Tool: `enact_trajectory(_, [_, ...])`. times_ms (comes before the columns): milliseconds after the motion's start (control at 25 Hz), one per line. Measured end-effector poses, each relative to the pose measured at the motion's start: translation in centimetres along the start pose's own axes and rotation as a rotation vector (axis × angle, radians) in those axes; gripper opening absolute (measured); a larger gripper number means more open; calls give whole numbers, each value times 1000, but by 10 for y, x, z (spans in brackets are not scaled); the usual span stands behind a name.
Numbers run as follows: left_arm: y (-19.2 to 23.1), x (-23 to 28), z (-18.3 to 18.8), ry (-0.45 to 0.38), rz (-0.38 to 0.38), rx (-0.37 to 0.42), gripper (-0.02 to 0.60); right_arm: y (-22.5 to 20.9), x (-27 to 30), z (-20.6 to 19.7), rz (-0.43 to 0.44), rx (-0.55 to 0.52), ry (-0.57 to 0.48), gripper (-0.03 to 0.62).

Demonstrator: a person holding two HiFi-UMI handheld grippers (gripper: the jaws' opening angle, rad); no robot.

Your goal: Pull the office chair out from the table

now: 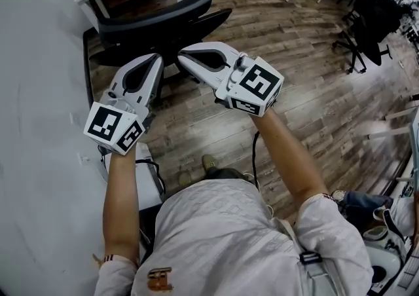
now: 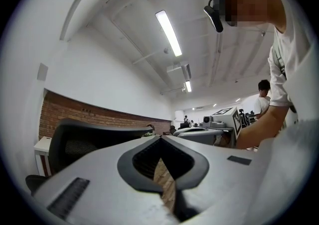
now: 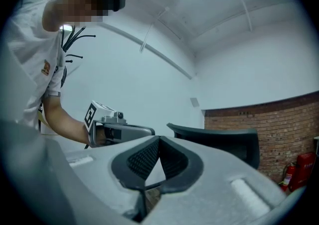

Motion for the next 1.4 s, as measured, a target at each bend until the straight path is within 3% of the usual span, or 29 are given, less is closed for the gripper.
enact_trajectory(640, [-2, -3, -3, 5, -6, 1, 0, 4, -1, -3, -6, 34, -63, 0])
enact_trajectory(1400, [-9, -6, -2, -2, -28, -5, 0, 13, -4, -2, -2, 28, -60, 0])
Point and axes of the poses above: the fingertips, and each gripper's own axes: x forward along the fingers, y to its left, z out of its top, the point moved 3 cm from there along -x, backward along the fingers, and after that the axes turned 11 degrees about z, right-handed, at the moved point
